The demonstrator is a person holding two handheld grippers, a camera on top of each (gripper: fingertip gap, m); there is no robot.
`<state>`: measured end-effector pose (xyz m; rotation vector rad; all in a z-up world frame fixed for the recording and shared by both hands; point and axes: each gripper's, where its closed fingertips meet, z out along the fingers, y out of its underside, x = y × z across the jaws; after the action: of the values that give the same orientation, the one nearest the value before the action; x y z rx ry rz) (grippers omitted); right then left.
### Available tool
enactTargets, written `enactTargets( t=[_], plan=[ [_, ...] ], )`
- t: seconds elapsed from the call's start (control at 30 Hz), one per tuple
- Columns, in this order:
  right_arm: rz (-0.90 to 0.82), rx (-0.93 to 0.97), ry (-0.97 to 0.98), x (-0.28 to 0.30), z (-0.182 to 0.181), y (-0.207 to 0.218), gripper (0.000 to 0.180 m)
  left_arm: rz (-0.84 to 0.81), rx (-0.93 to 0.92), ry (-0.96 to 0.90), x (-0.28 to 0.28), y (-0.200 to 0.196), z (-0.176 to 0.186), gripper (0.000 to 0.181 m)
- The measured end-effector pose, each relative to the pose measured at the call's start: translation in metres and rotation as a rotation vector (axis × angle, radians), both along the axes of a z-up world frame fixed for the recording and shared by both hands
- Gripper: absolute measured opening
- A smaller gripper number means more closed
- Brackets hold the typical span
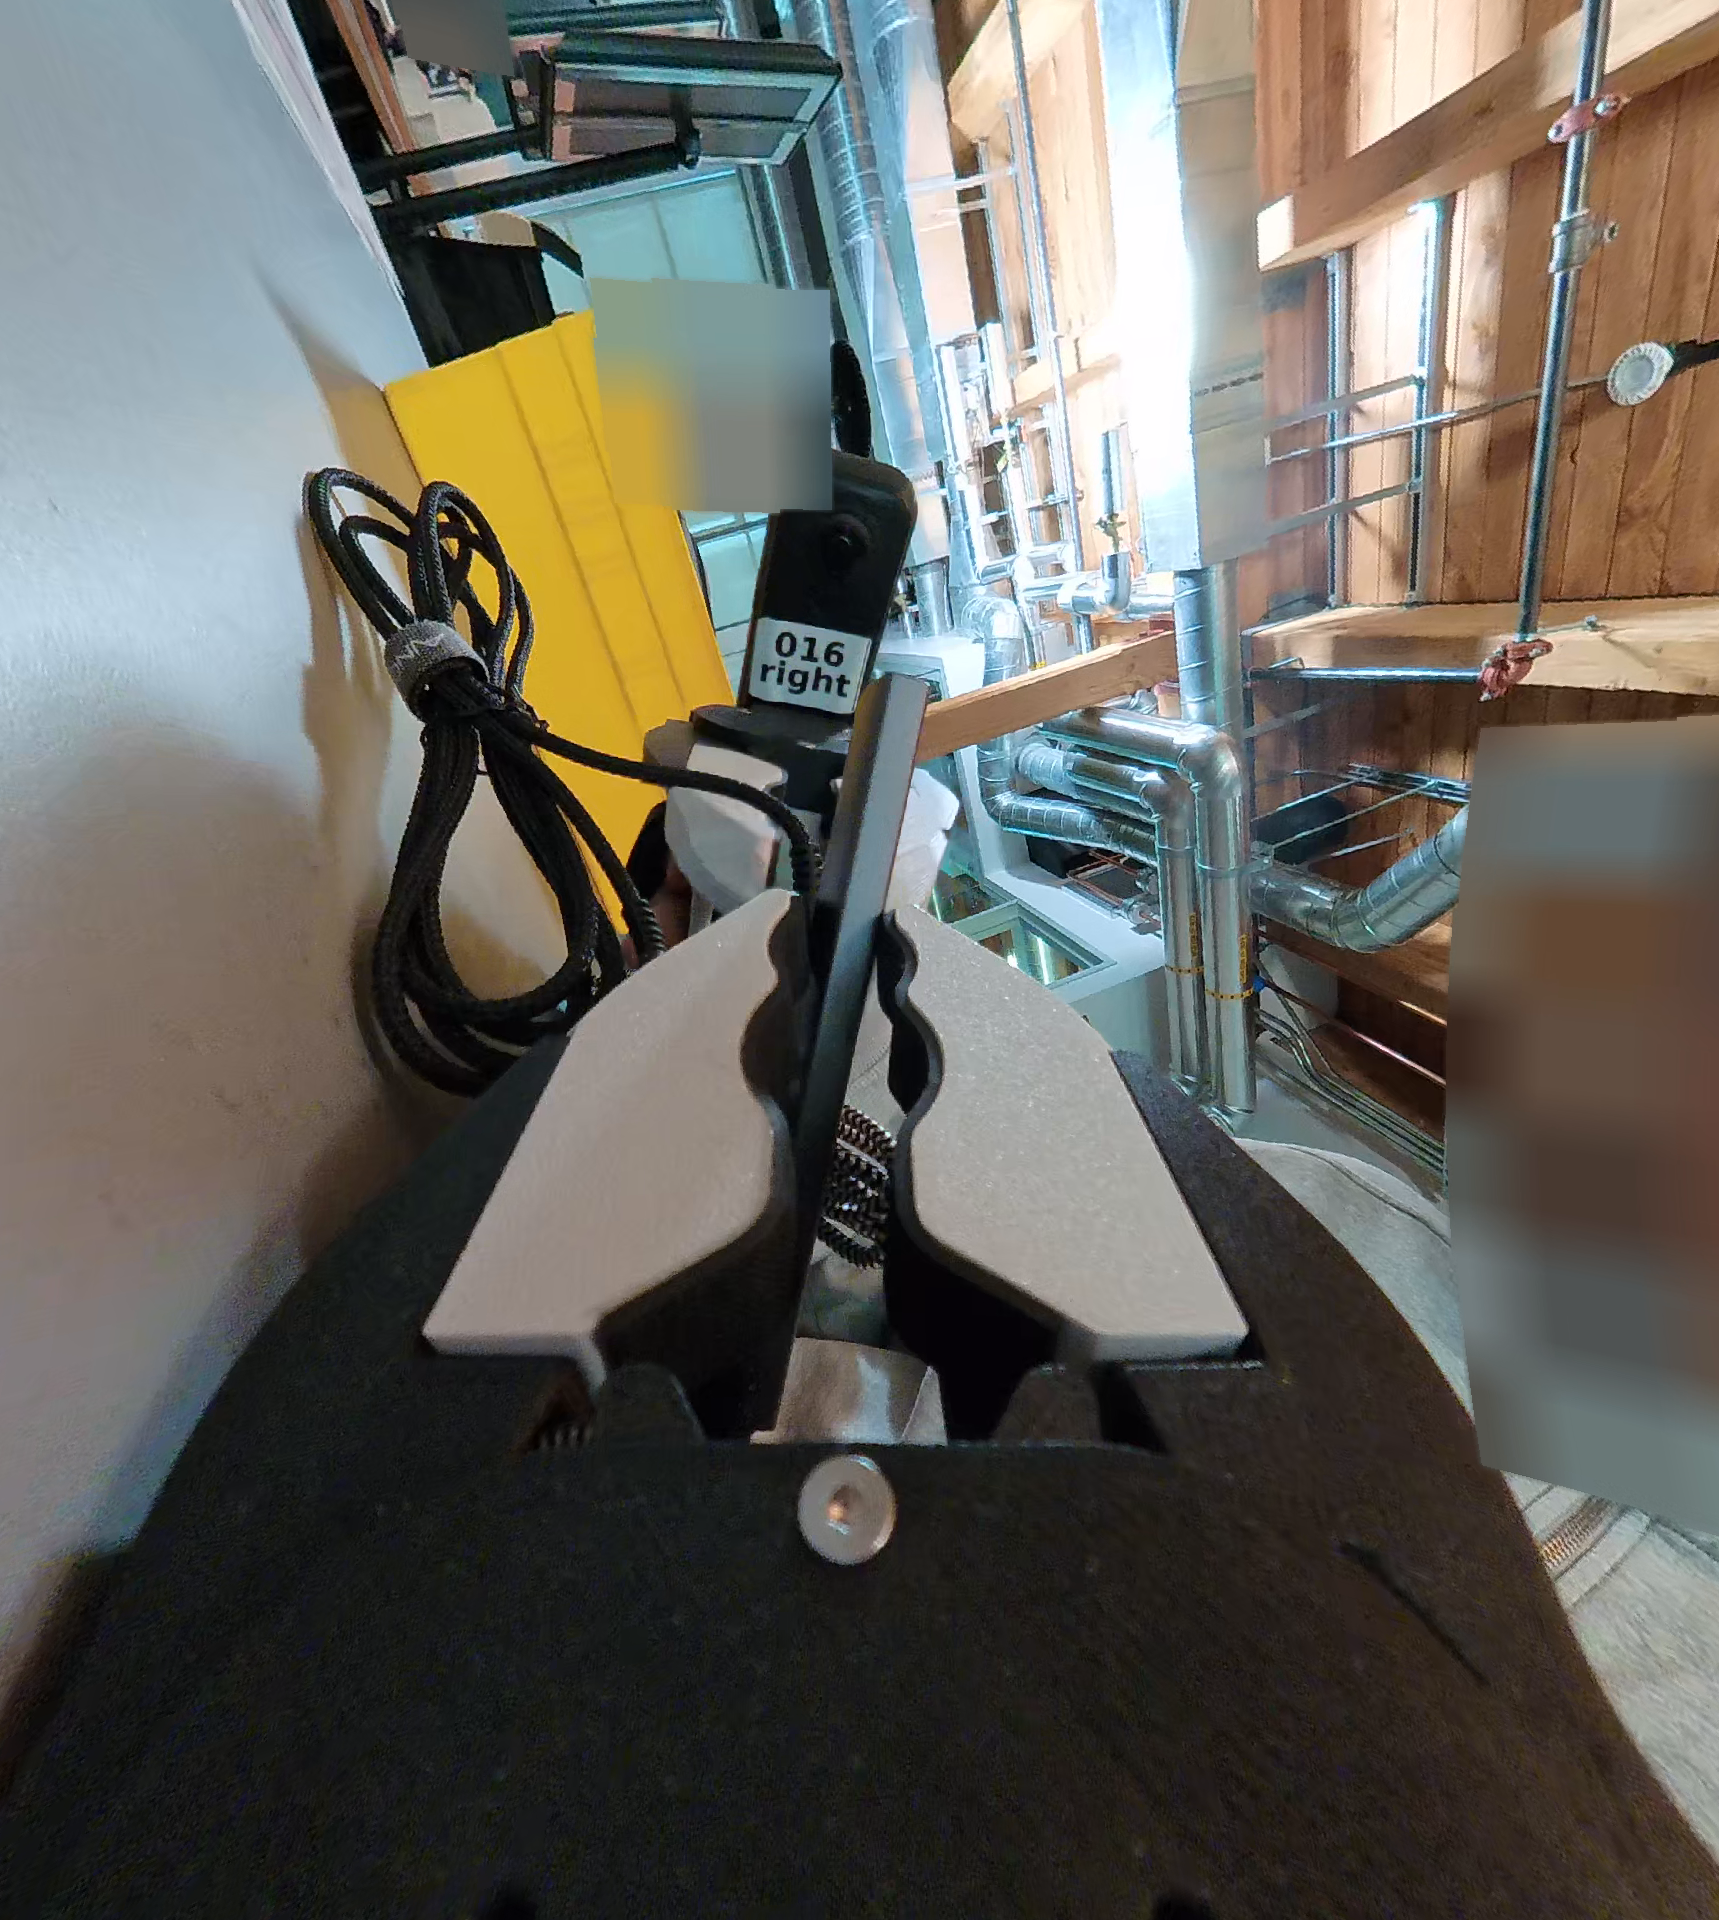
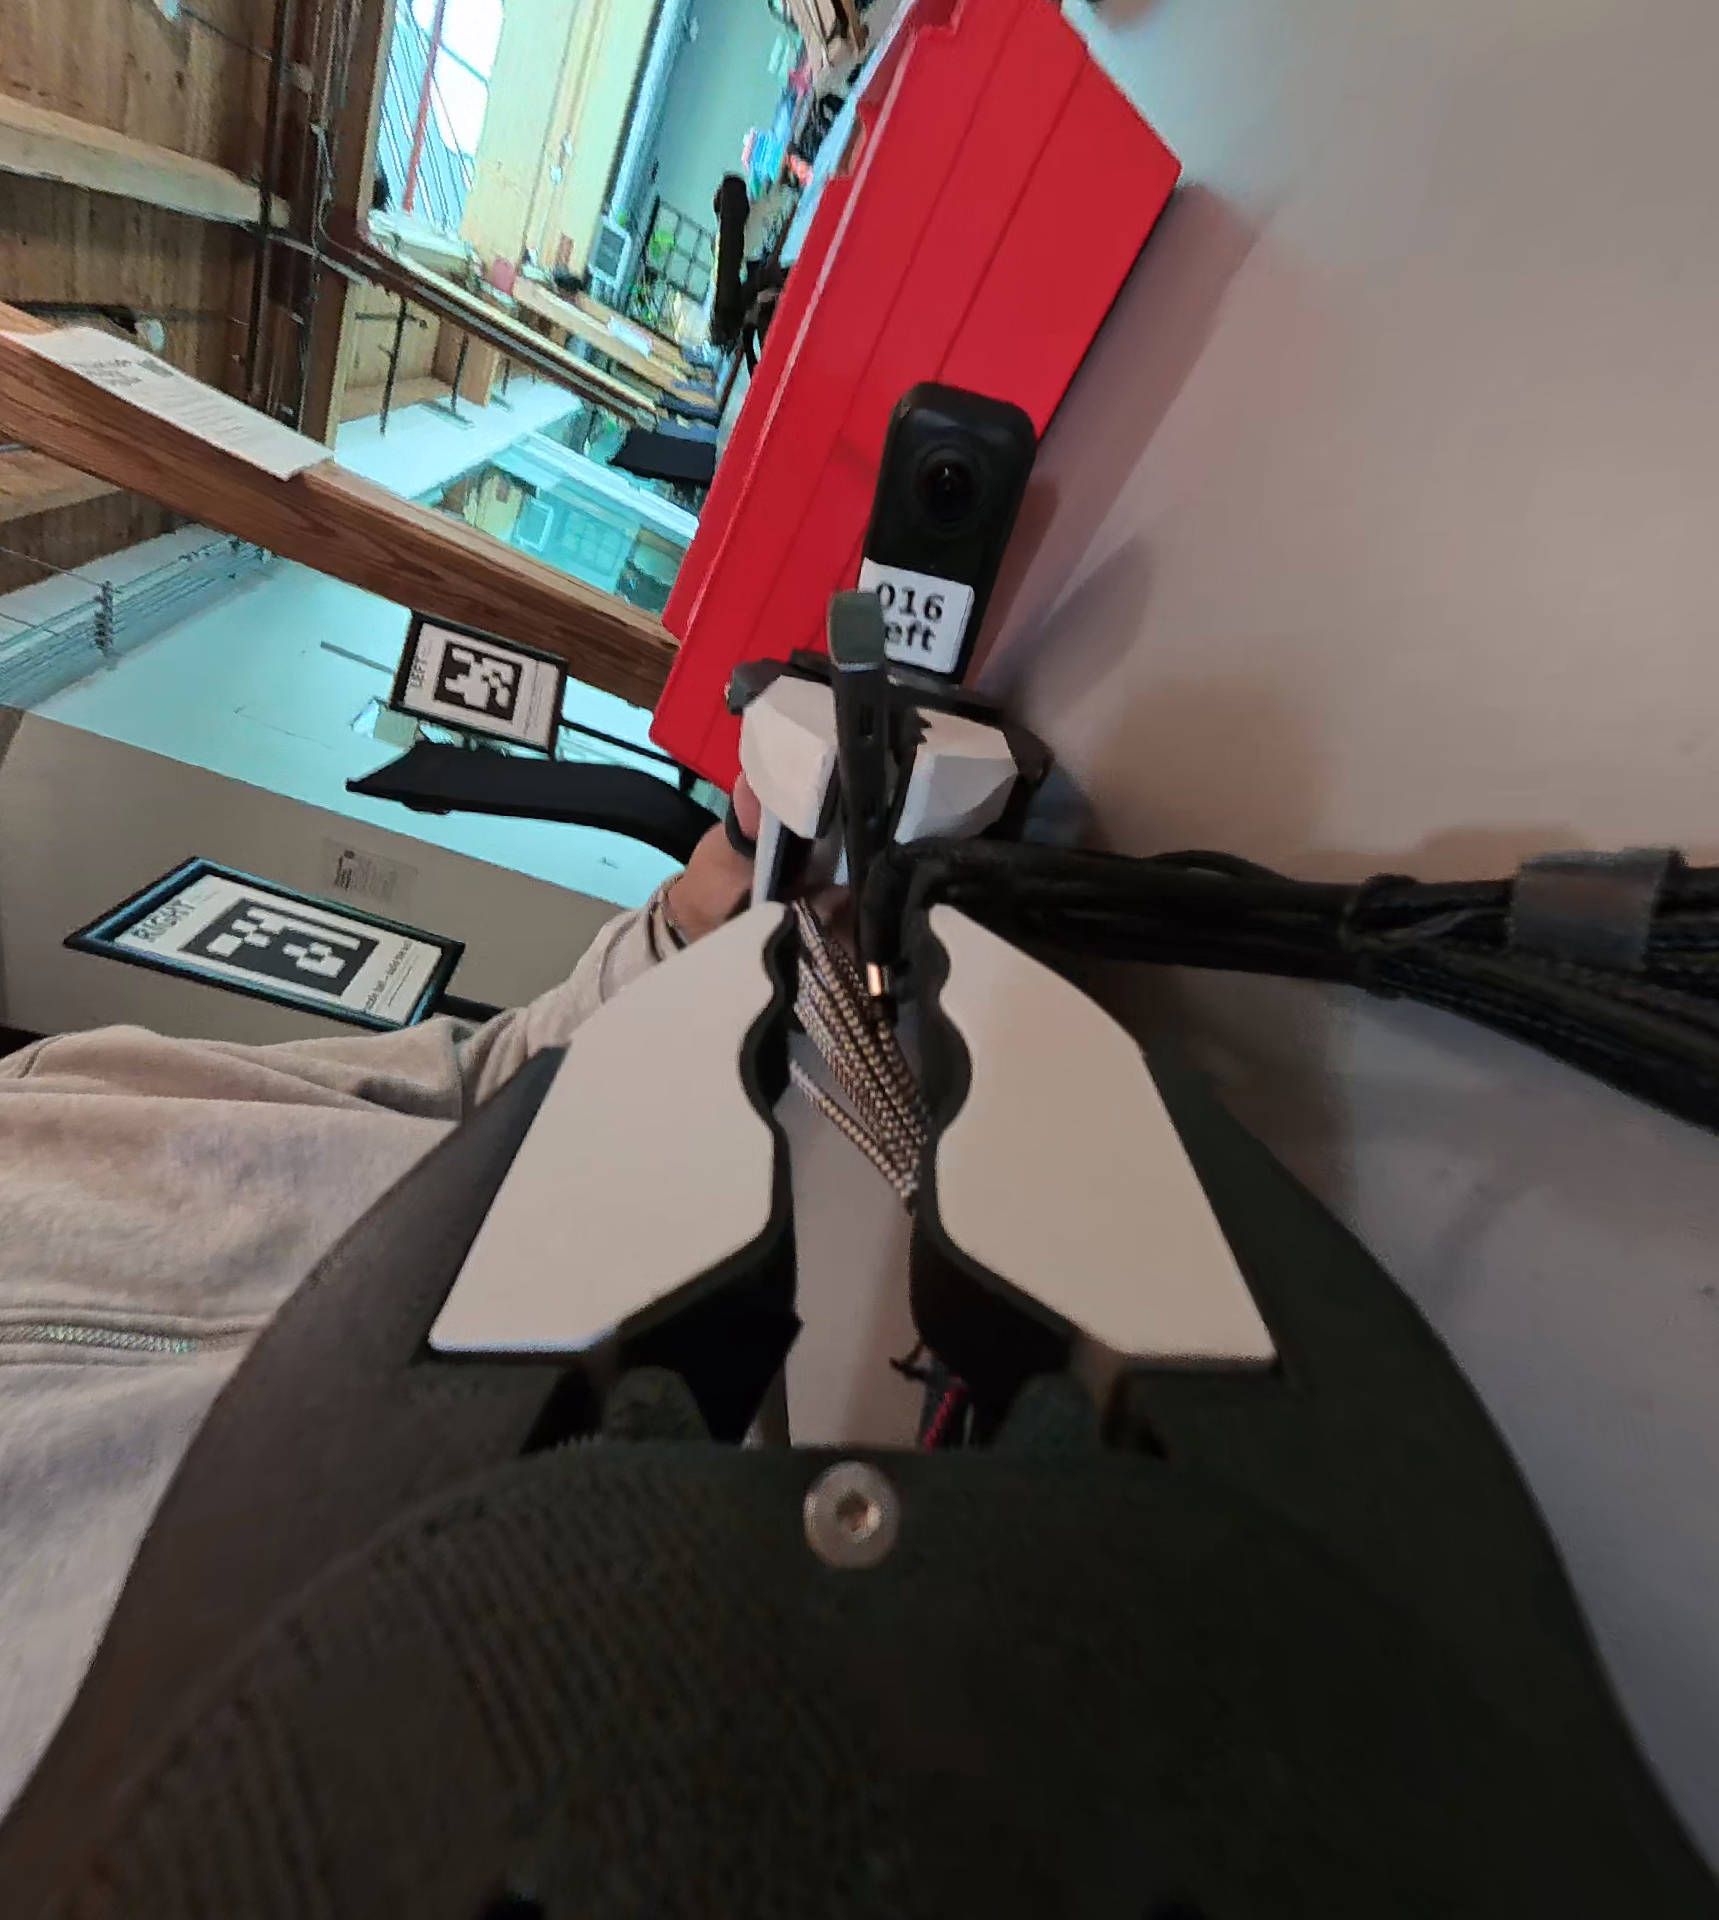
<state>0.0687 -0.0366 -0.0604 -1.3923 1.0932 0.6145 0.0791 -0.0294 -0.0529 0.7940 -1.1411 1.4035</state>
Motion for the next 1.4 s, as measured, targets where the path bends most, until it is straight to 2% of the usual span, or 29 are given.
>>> enactTargets(
  t=[0.23,0.77,1.27,1.4],
  plan=[
    [0.05,-0.08,-0.034,-0.008,-0.012,0.013,0.006,0.0,0.0,0.002,0.0,0.0,0.0,0.013],
    [-0.016,-0.097,-0.088,-0.002,-0.015,0.016,0.005,0.042,0.032,-0.009,0.004,0.001,-0.004,0.013],
    [-0.03,-0.144,-0.095,-0.001,-0.025,0.016,0.006,0.07,0.167,-0.103,0.001,-0.005,-0.016,0.013],
    [-0.033,-0.114,-0.079,-0.001,-0.021,0.018,0.006,0.038,0.096,-0.014,0.004,-0.001,-0.011,0.013]
  ],
)
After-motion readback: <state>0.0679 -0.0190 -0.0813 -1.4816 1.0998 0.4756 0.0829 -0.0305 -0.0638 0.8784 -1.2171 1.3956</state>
